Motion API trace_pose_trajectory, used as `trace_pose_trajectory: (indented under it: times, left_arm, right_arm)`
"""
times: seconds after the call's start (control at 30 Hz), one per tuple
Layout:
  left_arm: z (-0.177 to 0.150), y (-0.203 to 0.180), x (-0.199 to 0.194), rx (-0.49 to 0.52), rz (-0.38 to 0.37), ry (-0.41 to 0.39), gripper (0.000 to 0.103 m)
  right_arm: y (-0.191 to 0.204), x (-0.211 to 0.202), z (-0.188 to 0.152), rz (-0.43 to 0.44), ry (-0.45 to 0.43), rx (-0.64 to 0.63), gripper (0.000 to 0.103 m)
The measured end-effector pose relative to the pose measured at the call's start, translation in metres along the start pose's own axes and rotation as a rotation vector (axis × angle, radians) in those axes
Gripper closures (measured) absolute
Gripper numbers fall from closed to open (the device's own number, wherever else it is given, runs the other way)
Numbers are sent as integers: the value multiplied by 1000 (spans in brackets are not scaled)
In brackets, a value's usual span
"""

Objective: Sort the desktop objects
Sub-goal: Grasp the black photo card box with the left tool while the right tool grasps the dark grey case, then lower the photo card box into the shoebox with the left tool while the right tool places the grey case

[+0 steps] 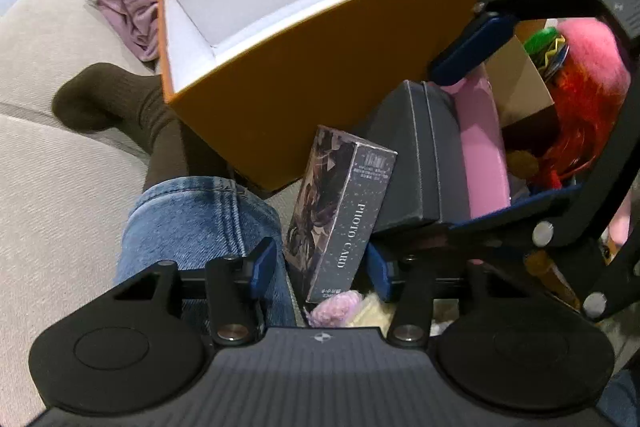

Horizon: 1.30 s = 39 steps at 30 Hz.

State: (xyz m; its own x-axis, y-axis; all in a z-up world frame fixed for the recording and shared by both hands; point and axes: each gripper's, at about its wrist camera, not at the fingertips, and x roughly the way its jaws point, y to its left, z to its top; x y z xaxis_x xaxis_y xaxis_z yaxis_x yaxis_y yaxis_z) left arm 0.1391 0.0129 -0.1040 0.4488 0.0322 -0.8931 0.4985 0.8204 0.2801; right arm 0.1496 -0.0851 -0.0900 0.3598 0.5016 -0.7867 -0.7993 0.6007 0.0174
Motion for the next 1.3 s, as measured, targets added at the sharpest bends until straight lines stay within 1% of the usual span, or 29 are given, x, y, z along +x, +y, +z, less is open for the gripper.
trace_pose_trajectory:
  times: [0.03, 0.07, 0.1, 0.23, 0.27, 0.33, 0.4, 0.43, 0.5, 0.67, 0.73, 0.87, 0.97, 1.03, 1.1, 1.17, 1.23, 1.3]
  left_arm:
    - [1, 1, 1, 4, -8, 9, 53]
    - [1, 3, 3, 2, -23, 17, 59]
    - [1, 5, 5, -13, -42, 23, 61]
    - [-1, 14, 0, -53, -70, 18, 63]
    - [-1, 17, -3, -67, -77, 14, 66]
    - [1, 24, -8, -103, -92, 6, 71]
    - [0, 35, -15, -163, -113, -5, 77]
    - [0, 41, -19, -195, -126, -13, 77]
    - [2, 50, -26, -243, -121, -20, 77]
    - [-4, 60, -54, -326, -138, -72, 77]
    - [4, 62, -67, -337, -133, -108, 77]
    - [6, 63, -109, -345, -140, -204, 77]
    - [16, 67, -136, -346, -115, -273, 77]
    - [29, 76, -146, -354, -94, -320, 77]
    - [44, 85, -148, -372, -87, -356, 77]
    - [61, 93, -141, -390, -104, -383, 77]
    - [73, 95, -130, -407, -124, -391, 77]
    - [90, 99, -111, -423, -149, -379, 77]
  right_arm:
    - [1, 2, 0, 5, -1, -10, 21]
    - [0, 7, 1, 4, -3, -21, 21]
    - [0, 8, 1, 2, -3, -29, 21]
    - [0, 13, 0, 8, -1, -44, 23]
    - [1, 11, 0, 6, 0, -51, 25]
    - [0, 8, 0, 5, 2, -61, 26]
    - [0, 3, 1, 5, -4, -62, 26]
    - [0, 0, 1, 5, -11, -66, 26]
    - [1, -11, 4, 2, -32, -77, 26]
    - [7, -40, 8, -21, -75, -120, 26]
    - [7, -52, 10, -23, -90, -136, 26]
    - [8, -85, 15, -35, -142, -177, 26]
    - [2, -105, 25, -63, -181, -190, 26]
    - [-3, -116, 28, -97, -209, -200, 26]
    - [-13, -119, 35, -133, -223, -209, 26]
    - [-25, -116, 43, -149, -219, -197, 26]
    - [-41, -110, 48, -154, -212, -178, 26]
    - [-59, -102, 52, -160, -195, -156, 26]
